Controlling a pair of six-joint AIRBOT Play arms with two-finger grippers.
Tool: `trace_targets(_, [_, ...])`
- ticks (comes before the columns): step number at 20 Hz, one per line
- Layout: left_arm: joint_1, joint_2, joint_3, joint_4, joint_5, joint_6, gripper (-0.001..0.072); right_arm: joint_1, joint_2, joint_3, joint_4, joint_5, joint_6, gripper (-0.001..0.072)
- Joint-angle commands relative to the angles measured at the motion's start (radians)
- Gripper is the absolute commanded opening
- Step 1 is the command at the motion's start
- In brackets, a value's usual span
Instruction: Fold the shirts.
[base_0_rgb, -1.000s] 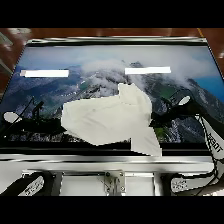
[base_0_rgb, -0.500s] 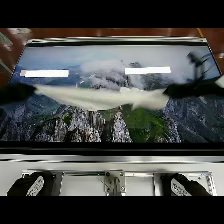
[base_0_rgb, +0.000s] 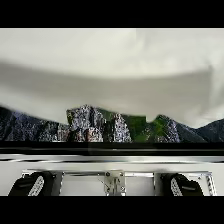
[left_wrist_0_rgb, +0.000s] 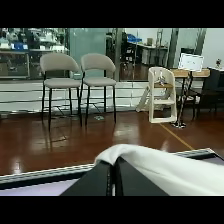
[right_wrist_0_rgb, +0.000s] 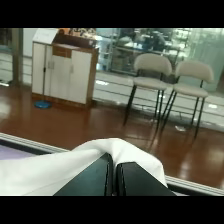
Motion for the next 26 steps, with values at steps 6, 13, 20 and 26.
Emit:
trace_targets(6, [0.0, 0.012, -0.143, 0.238, -0.241, -0.052, 0.0038, 0.0, -0.099, 0.068, -0.161, 0.43, 0.084, 0.0051])
trace_targets(13, [0.0, -0.069, -0.6, 0.254, -0.23, -0.087, 0.0038, 0.063, -0.434, -0.262, -0.122, 0.518, 0.171, 0.0051])
trace_targets(20, [0.0, -0.426, -0.722, 0.219, 0.186, -0.074, 0.0039, 0.135, -0.812, -0.423, -0.034, -0.217, 0.293, 0.0052])
trace_targets(26, [-0.025, -0.772, -0.722, -0.011, 0.195, -0.074, 0.0039, 0.146, -0.961, -0.424, 0.064, -0.226, 0.346, 0.0052])
